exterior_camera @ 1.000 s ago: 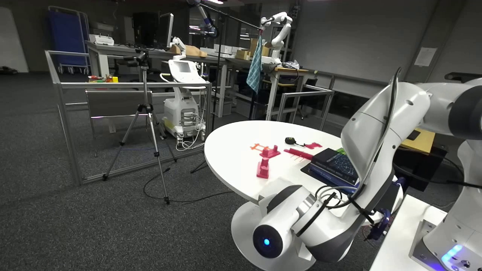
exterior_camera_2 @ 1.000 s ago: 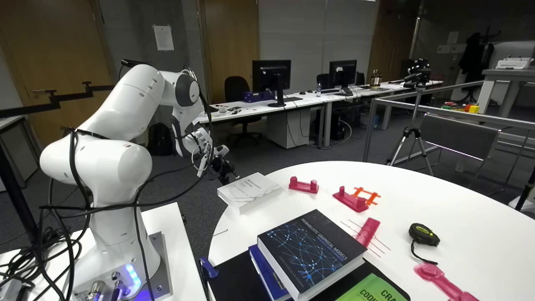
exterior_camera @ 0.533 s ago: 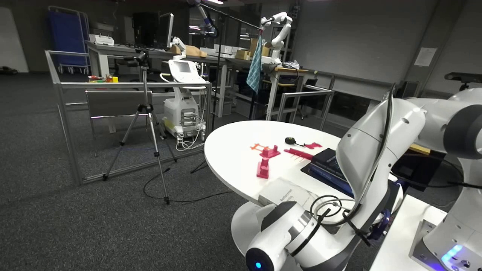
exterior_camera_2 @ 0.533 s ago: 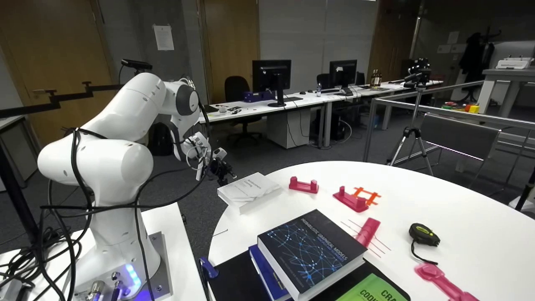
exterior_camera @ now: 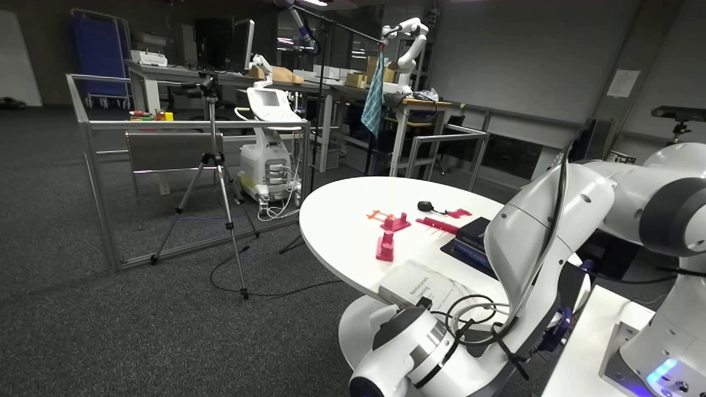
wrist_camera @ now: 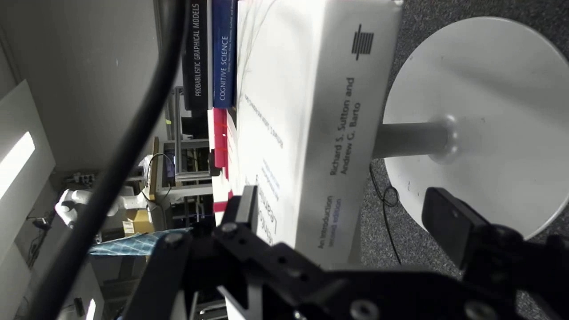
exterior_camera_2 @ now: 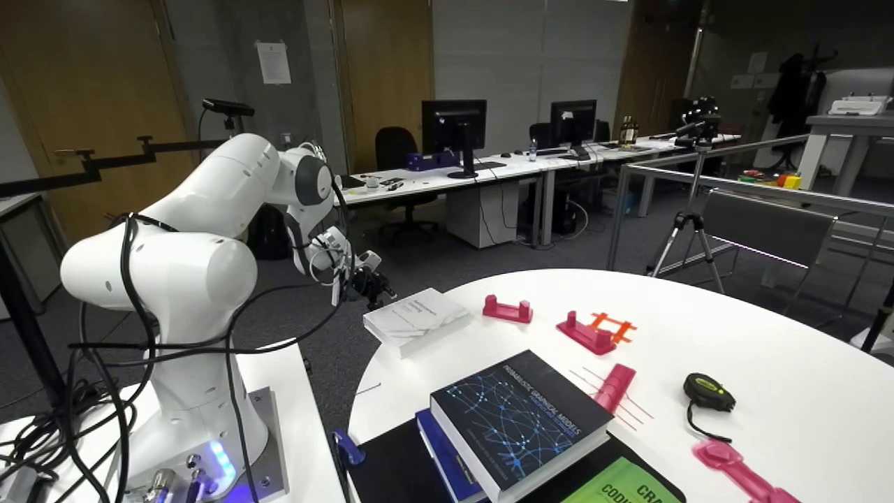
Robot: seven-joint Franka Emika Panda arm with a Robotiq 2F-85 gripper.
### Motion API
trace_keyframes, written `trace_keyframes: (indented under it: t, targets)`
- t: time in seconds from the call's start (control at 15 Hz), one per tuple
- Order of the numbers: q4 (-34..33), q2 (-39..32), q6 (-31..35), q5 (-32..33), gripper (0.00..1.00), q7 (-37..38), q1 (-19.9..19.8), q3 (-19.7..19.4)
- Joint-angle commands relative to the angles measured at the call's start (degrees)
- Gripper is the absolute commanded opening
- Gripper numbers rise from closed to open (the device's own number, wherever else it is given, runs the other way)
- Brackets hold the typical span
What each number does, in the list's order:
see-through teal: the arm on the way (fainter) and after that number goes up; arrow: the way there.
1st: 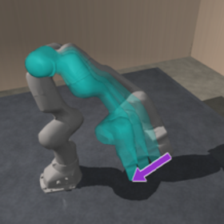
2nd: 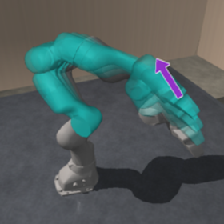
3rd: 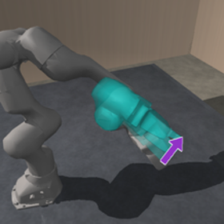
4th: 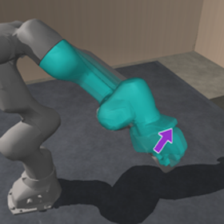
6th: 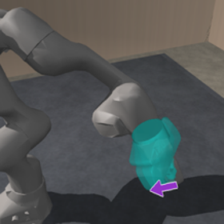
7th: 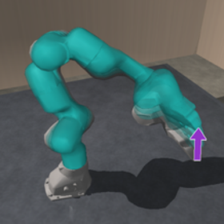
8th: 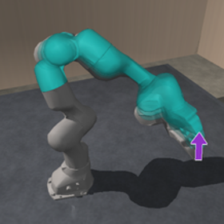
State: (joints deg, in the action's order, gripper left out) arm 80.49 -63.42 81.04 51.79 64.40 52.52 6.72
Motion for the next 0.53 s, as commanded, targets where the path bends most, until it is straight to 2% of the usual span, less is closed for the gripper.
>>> trace_keyframes:
  t: [0.0, 0.47]
  targets:
    - [-2.41, -1.19, -2.07, -0.45, 1.0, -1.37, -0.01, -1.29]
    - [-2.08, -1.27, -2.66, -1.36, 1.0, -0.91, -1.36, -2.5]
